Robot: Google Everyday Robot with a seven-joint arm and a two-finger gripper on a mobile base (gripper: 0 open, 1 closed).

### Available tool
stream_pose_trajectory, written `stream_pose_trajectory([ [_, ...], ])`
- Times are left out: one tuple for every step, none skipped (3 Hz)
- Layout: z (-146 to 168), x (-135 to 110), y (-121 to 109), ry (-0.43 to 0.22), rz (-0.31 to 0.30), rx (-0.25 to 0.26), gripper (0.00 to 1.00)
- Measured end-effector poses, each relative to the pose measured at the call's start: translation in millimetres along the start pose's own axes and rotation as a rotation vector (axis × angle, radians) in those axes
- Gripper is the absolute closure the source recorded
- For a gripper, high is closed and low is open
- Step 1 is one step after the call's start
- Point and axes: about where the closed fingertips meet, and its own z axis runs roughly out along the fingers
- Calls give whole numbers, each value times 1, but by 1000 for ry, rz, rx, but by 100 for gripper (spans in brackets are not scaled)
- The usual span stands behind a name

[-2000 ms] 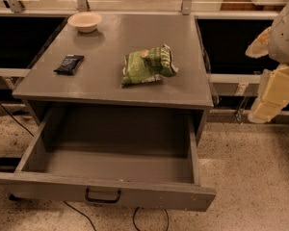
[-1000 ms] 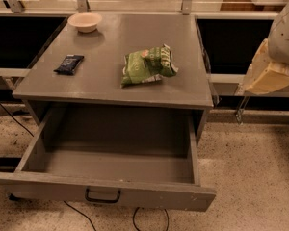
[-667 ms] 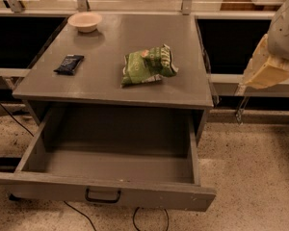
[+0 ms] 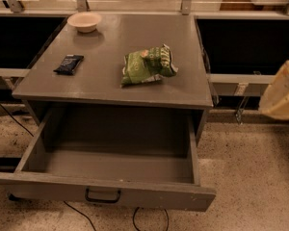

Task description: Close top drawer

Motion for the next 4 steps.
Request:
stream_pose_trajectory([
  [1, 16, 29, 17, 15, -27, 100],
  [16, 28, 55, 37, -8, -74, 100],
  [16, 27, 59, 32, -9, -73, 100],
  [15, 21, 83, 0, -12, -73, 100],
])
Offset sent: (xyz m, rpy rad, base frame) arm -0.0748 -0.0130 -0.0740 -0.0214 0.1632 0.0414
